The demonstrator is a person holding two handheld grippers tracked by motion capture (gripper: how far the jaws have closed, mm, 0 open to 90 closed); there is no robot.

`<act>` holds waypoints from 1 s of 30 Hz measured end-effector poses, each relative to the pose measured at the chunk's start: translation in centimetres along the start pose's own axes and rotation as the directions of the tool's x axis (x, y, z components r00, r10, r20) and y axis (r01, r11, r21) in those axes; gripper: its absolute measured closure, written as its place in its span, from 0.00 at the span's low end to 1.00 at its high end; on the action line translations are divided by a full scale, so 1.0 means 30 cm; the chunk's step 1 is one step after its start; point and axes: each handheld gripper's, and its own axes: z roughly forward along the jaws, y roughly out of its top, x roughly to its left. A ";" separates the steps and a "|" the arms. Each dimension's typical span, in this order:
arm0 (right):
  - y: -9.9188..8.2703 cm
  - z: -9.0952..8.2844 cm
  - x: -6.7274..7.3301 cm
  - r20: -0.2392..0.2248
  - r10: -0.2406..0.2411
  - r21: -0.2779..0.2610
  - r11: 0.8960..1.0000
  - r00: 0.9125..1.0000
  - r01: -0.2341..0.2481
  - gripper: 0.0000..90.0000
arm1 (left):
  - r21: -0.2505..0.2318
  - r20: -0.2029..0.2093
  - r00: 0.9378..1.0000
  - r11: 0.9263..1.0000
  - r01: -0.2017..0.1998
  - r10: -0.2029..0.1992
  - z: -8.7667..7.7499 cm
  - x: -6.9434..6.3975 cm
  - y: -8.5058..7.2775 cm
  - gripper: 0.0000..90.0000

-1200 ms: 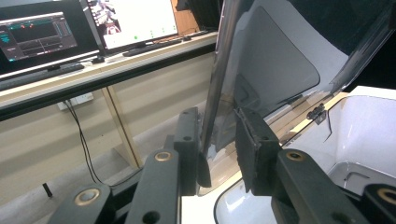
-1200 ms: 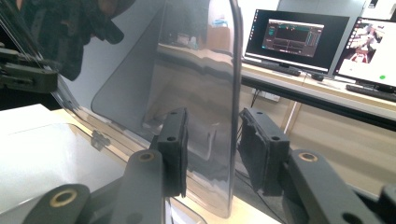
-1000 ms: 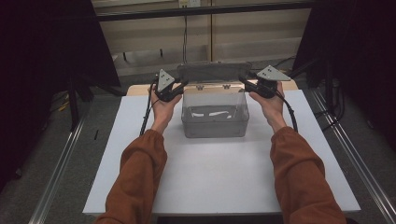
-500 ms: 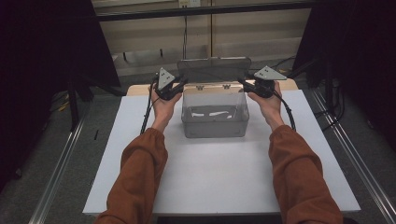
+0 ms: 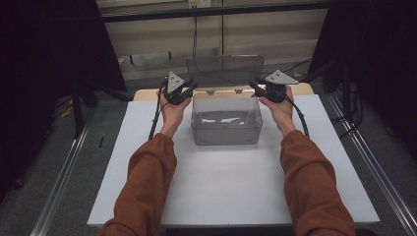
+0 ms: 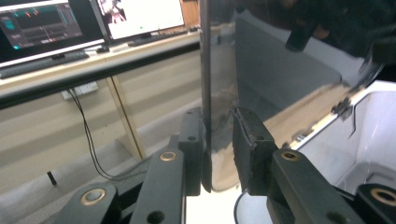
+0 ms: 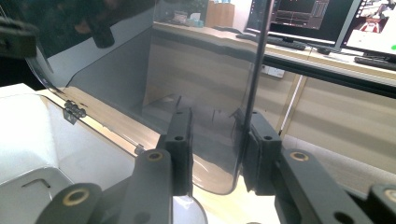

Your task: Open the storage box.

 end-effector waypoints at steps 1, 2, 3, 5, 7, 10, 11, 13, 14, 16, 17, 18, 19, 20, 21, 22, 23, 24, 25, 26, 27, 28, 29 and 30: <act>0.000 0.000 -0.001 -0.003 0.002 0.001 1.000 1.000 -0.002 0.75 | -0.005 0.002 1.000 1.000 0.010 -0.010 0.003 0.001 -0.004 0.82; 0.000 -0.001 -0.002 -0.004 0.002 0.001 1.000 1.000 -0.002 0.76 | -0.003 0.001 1.000 1.000 0.012 -0.012 0.005 0.002 -0.005 0.82; 0.000 0.000 -0.004 -0.005 0.003 -0.001 1.000 1.000 -0.003 0.76 | -0.001 0.001 1.000 1.000 0.011 -0.011 0.007 0.002 -0.005 0.81; 0.001 0.002 -0.006 -0.007 0.006 0.000 1.000 1.000 -0.006 0.76 | -0.007 0.003 1.000 1.000 0.023 -0.023 0.011 0.001 -0.003 0.81; 0.001 0.004 -0.005 -0.001 0.011 0.001 1.000 1.000 -0.011 0.76 | 0.012 -0.005 1.000 1.000 0.006 -0.006 0.011 0.001 -0.004 0.79; -0.002 0.007 -0.003 0.006 0.016 0.001 1.000 1.000 -0.016 0.75 | 0.020 0.004 1.000 1.000 0.019 -0.019 0.021 -0.003 -0.016 0.78; -0.003 0.008 -0.004 0.008 0.014 0.003 1.000 1.000 -0.014 0.75 | 0.021 0.001 1.000 1.000 0.021 -0.021 0.024 -0.004 -0.020 0.77; -0.005 0.009 -0.003 0.009 0.015 0.010 1.000 1.000 -0.015 0.75 | 0.020 0.004 1.000 0.999 0.026 -0.026 0.029 -0.007 -0.025 0.78; -0.007 0.012 -0.004 0.007 0.017 0.008 1.000 1.000 -0.017 0.74 | 0.021 0.003 0.999 0.999 0.033 -0.034 0.030 -0.006 -0.027 0.77; -0.013 0.015 -0.004 0.013 0.010 0.017 1.000 1.000 -0.010 0.75 | 0.007 0.001 0.997 0.997 0.083 -0.083 0.036 -0.010 -0.031 0.76; -0.016 0.016 -0.003 0.014 0.017 0.019 1.000 1.000 -0.017 0.74 | 0.015 -0.002 0.998 0.998 0.064 -0.064 0.037 -0.006 -0.031 0.76; -0.020 0.018 -0.003 0.014 0.016 0.022 1.000 1.000 -0.017 0.74 | 0.018 -0.001 0.998 0.998 0.058 -0.058 0.039 -0.005 -0.031 0.76; -0.023 0.019 -0.004 0.015 0.019 0.023 1.000 1.000 -0.020 0.74 | 0.019 0.000 0.998 0.998 0.057 -0.057 0.042 -0.003 -0.031 0.76; -0.026 0.021 -0.006 0.015 0.018 0.025 1.000 1.000 -0.019 0.74 | 0.024 0.000 0.998 0.998 0.055 -0.055 0.043 -0.001 -0.031 0.76; -0.029 0.023 -0.007 0.017 0.020 0.029 0.999 1.000 -0.020 0.74 | 0.028 0.001 0.999 0.998 0.053 -0.053 0.045 -0.001 -0.032 0.76; -0.031 0.024 -0.008 0.017 0.026 0.029 0.999 1.000 -0.026 0.75 | 0.034 0.001 0.999 0.998 0.047 -0.048 0.047 0.000 -0.033 0.76; -0.032 0.024 -0.010 0.018 0.029 0.028 0.999 0.999 -0.029 0.76 | 0.034 0.001 0.999 0.998 0.052 -0.052 0.049 0.000 -0.035 0.76; -0.033 0.024 -0.012 0.019 0.034 0.028 0.999 0.999 -0.034 0.76 | 0.035 0.001 0.999 0.998 0.049 -0.050 0.051 0.001 -0.037 0.76; -0.034 0.025 -0.013 0.014 0.036 0.025 0.999 0.999 -0.036 0.77 | 0.034 0.005 0.999 0.998 0.045 -0.046 0.053 0.001 -0.038 0.75; -0.035 0.026 -0.014 0.012 0.040 0.022 0.999 0.999 -0.040 0.77 | 0.031 0.006 0.999 0.998 0.049 -0.050 0.056 0.000 -0.039 0.75; -0.035 0.026 -0.017 0.009 0.043 0.022 0.999 0.999 -0.043 0.77 | 0.029 0.008 0.999 0.998 0.053 -0.053 0.057 0.000 -0.039 0.75; -0.035 0.027 -0.018 0.008 0.044 0.026 0.999 0.999 -0.044 0.77 | 0.035 0.010 0.999 0.998 0.051 -0.052 0.056 0.002 -0.039 0.75; -0.034 0.029 -0.018 0.008 0.042 0.030 0.999 0.999 -0.042 0.75 | 0.038 0.010 0.999 0.998 0.049 -0.050 0.057 0.003 -0.038 0.74; -0.032 0.031 -0.016 0.006 0.042 0.030 0.999 0.999 -0.042 0.74 | 0.038 0.009 0.999 0.998 0.051 -0.051 0.058 0.003 -0.038 0.74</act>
